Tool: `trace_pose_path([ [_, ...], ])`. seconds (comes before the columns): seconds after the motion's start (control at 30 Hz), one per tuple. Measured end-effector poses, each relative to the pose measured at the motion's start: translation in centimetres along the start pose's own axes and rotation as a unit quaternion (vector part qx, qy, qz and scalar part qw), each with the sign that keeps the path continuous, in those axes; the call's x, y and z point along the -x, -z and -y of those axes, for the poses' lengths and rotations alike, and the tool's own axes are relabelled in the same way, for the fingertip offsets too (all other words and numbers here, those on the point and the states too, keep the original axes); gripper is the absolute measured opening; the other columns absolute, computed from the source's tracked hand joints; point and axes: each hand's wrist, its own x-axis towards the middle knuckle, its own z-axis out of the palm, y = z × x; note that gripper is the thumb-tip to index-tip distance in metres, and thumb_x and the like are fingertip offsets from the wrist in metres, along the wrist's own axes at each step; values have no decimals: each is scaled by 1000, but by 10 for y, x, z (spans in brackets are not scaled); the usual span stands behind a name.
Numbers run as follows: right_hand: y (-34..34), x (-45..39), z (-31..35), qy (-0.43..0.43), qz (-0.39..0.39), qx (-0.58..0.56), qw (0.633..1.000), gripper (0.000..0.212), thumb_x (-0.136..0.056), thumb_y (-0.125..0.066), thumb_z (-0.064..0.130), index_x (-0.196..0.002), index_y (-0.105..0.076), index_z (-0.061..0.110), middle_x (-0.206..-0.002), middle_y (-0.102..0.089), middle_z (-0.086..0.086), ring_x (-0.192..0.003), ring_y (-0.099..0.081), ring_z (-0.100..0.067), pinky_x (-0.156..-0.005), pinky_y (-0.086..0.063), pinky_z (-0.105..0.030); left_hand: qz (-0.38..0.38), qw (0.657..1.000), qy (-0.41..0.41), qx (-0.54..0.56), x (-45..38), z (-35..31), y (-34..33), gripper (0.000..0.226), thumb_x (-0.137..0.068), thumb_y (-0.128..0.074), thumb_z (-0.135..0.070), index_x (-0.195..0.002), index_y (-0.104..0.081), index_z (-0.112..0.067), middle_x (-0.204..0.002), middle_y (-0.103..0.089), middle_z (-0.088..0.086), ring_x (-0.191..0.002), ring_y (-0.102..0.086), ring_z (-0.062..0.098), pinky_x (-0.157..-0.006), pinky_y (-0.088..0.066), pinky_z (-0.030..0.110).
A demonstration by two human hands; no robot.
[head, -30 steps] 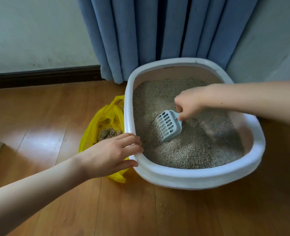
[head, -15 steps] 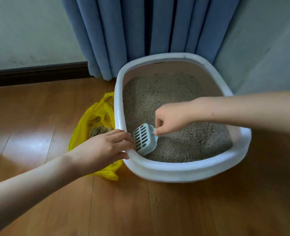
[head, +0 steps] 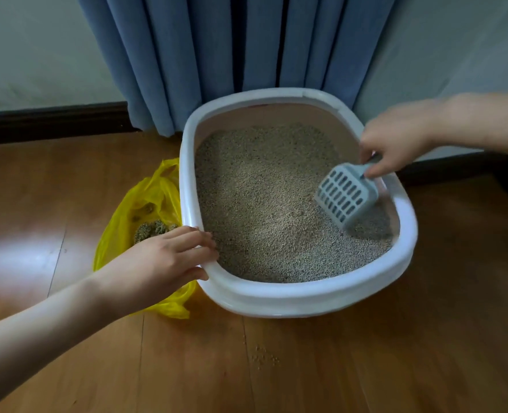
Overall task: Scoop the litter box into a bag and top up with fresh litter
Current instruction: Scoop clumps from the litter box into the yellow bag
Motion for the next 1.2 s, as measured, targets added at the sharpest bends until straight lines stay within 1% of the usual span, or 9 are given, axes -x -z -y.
trace_pose_path([
  [0.1,13,-16,4,-1,-72,-79,994,33,-89,-50,51,-80,-69,26,-58,-57,6,-52,-51,-12,-47,-36,-27,-5,1000,2,4,0,-2,0,34,-93,-46,-35,-108,-68,-12,-112,-62,3,-110,-59,22,-97,-43,30],
  [0.27,18,-57,41,-32,-139,-143,979,41,-90,-46,46,-71,-63,14,-56,-54,0,-54,-51,-21,-50,-40,-30,6,1000,6,9,0,-3,1,34,-93,-46,-35,-109,-66,-13,-113,-61,2,-112,-58,21,-97,-44,30],
  [0.37,11,-67,44,-93,-87,-222,967,48,-95,-37,52,-81,-65,15,-64,-55,0,-58,-51,-19,-54,-39,-28,14,1000,9,13,0,-2,0,33,-94,-46,-36,-110,-65,-15,-115,-59,1,-114,-57,20,-97,-44,31],
  [0.43,6,-66,34,-119,-31,-320,939,47,-94,-40,56,-83,-61,15,-70,-53,-1,-63,-49,-19,-57,-36,-29,18,1000,8,11,0,-2,0,33,-94,-45,-37,-111,-65,-16,-115,-59,1,-114,-56,20,-97,-44,31],
  [0.6,-9,-35,4,-152,65,-510,844,33,-99,-41,19,-72,-55,7,-47,-41,2,-35,-32,-10,-36,-29,-18,39,999,-2,8,-2,3,4,34,-96,-47,-41,-115,-63,-18,-118,-58,-2,-117,-55,18,-103,-41,30],
  [0.77,-20,-8,-2,-159,111,-347,918,29,-92,-56,13,-67,-68,2,-45,-50,0,-31,-37,-11,-34,-31,-19,53,998,8,24,-15,19,13,56,-91,-49,-59,-127,-58,-18,-129,-56,-4,-131,-43,12,-116,-22,30],
  [0.9,-36,-26,20,-114,79,-259,956,26,-91,-59,22,-69,-68,11,-54,-58,4,-43,-46,-8,-45,-38,-21,91,996,4,0,-21,28,13,67,-87,-47,-69,-132,-55,-20,-134,-54,-5,-138,-34,11,-117,-19,33],
  [1.07,-56,-62,52,-36,21,-345,938,34,-97,-52,27,-67,-59,12,-55,-42,4,-47,-32,-12,-51,-30,-29,92,995,-1,-26,-18,27,10,66,-88,-45,-69,-127,-58,-18,-133,-56,-7,-141,-30,13,-118,-15,35],
  [1.2,-67,-90,97,-44,-31,-449,892,34,-98,-49,32,-67,-54,18,-60,-44,2,-55,-38,-15,-55,-30,-29,81,997,9,-19,-16,26,9,66,-89,-44,-69,-128,-58,-18,-135,-54,-6,-142,-26,11,-119,-14,33],
])
